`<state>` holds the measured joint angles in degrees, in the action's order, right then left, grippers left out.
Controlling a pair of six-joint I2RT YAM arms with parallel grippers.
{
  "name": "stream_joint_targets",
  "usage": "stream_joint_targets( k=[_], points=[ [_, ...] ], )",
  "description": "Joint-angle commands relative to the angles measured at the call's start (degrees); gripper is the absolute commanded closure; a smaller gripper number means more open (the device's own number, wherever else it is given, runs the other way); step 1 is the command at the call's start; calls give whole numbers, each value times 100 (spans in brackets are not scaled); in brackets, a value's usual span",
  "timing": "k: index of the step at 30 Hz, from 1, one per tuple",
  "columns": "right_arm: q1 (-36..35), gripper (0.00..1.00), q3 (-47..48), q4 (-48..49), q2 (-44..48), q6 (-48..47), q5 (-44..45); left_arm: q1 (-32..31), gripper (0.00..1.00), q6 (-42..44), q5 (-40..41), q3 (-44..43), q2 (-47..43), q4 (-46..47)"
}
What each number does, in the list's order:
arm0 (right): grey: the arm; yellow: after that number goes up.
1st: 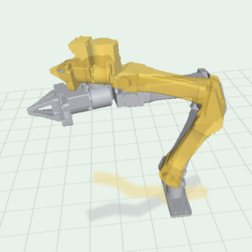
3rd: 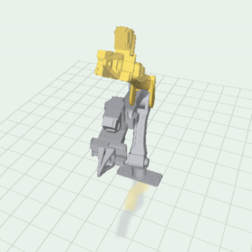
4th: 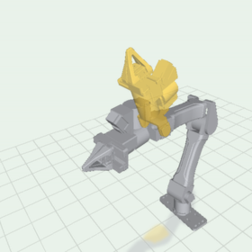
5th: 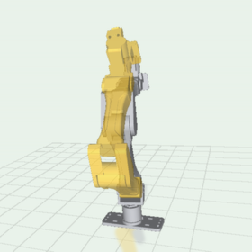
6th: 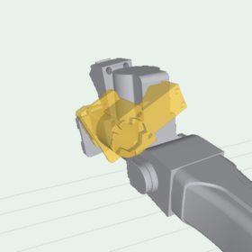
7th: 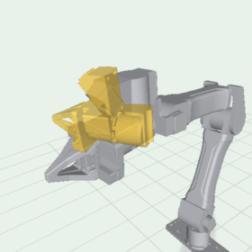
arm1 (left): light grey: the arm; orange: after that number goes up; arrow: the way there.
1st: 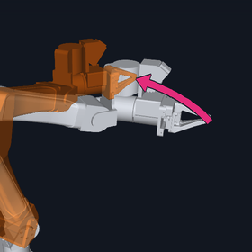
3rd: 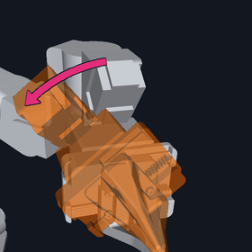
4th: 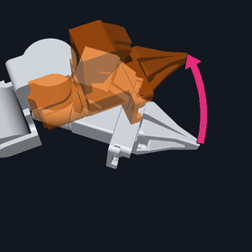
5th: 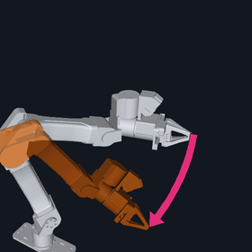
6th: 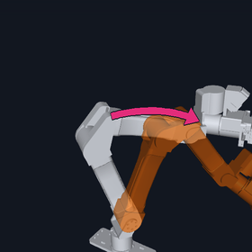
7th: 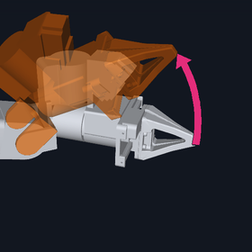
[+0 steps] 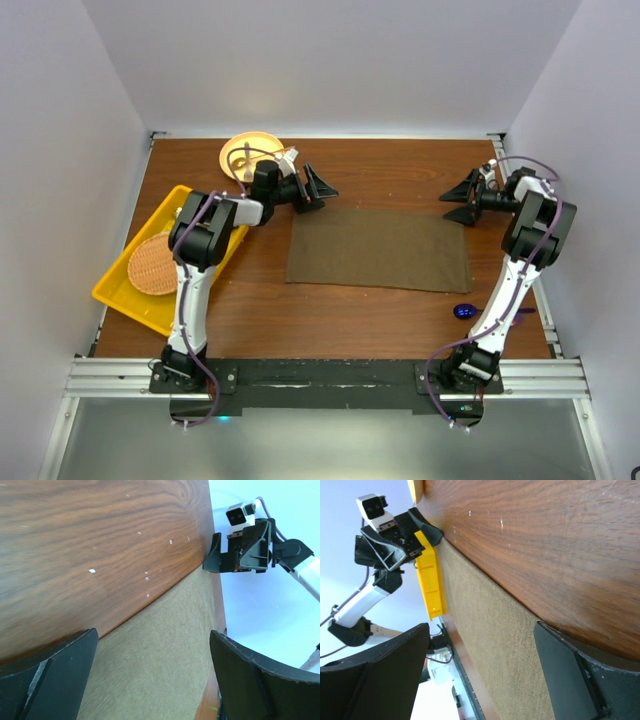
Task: Fold the napkin into a case and place the utensils inside
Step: Smooth out the rectangle-folded napkin at the center of the board.
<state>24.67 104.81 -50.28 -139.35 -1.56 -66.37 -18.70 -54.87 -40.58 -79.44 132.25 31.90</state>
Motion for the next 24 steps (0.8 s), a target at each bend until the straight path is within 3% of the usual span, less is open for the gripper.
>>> stream_joint_targets(
  k=[1,11,19,23,24],
  points=[
    [47,9,66,519,-216,-669,1530,297,0,434,59,306,-120,-334],
    [30,14,-181,572,127,-679,1522,297,0,494,-414,395,-234,256],
    [-23,19,4,450,1479,-371,1679,191,0,2294,-21,-98,-1165,-973],
    [-23,33,-749,300,2444,-336,2949,95,0,3925,715,24,-1727,-1861],
    [-23,41,-909,230,2578,-397,3198,68,0,4175,857,242,-1963,-1880]
  ],
)
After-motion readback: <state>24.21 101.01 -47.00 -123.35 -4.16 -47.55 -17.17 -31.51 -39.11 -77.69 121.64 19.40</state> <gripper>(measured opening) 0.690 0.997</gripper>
